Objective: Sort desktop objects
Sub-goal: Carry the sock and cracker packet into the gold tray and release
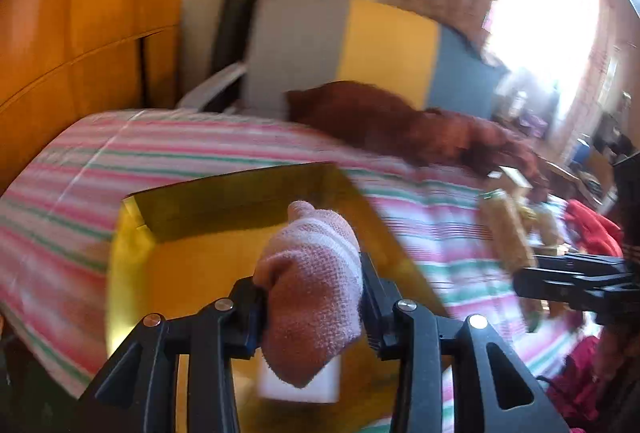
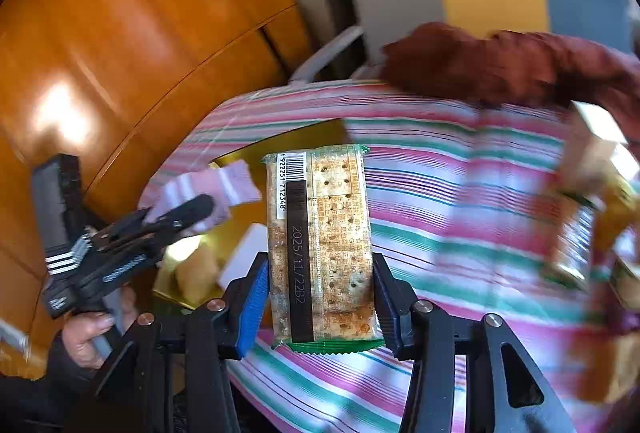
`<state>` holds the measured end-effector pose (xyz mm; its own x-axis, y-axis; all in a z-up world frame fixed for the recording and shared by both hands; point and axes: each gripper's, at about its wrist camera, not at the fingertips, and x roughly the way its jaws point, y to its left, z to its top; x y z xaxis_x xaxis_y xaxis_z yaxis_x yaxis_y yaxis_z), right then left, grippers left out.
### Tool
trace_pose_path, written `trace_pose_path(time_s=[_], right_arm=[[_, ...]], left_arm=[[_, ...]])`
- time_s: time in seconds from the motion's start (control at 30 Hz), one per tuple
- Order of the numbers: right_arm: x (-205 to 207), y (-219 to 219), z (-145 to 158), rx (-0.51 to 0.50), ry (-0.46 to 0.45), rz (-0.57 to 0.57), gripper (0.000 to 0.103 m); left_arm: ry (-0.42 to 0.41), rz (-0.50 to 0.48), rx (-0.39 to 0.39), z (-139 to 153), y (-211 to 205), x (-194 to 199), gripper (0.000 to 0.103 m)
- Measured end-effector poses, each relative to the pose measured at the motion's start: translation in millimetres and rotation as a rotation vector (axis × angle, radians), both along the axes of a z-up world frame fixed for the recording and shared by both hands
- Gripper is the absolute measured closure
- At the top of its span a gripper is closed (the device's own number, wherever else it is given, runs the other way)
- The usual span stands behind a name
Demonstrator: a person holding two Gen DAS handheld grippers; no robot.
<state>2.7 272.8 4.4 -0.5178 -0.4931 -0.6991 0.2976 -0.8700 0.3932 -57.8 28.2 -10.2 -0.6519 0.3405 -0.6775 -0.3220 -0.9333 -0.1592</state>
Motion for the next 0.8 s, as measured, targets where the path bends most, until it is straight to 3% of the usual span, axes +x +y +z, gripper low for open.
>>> trace_pose_path(time_s=[0.23, 0.3, 0.43, 0.57, 0.67, 0.8], right_arm=[[-51.9, -70.9, -12.2, -0.026, -0.083, 0.084, 0.054], [-63.9, -93.2, -16.9, -0.032, -0.101, 0.097, 0.054], [-77.5, -123.4, -28.5, -0.093, -0.152, 0.117, 0.050], [-68.0, -135.7, -35.4, -0.107, -0.167, 0.138, 0.045], [-57.2, -132.9, -41.1, -0.066, -0.172, 0.133, 0.044], [-39.0, -124.1, -44.9, -0.001, -0.157, 0.101, 0.035]], left_arm=[[0.010, 0.151, -0.105, -16.0, -45.3, -26.7, 0.056], [-0.002, 0.195, -0.108, -20.0, -60.0, -30.7, 0.047], [-0.034, 0.270, -0.094, -27.1, -78.7, -27.7, 0.043], [-0.070, 0.309, -0.035, -35.4, -95.7, -14.5, 0.043], [-0.068, 0.321, -0.013, -35.3, -98.5, -1.6, 0.043], [-0.055, 0.303, -0.014, -28.6, -90.0, 11.7, 0.043]])
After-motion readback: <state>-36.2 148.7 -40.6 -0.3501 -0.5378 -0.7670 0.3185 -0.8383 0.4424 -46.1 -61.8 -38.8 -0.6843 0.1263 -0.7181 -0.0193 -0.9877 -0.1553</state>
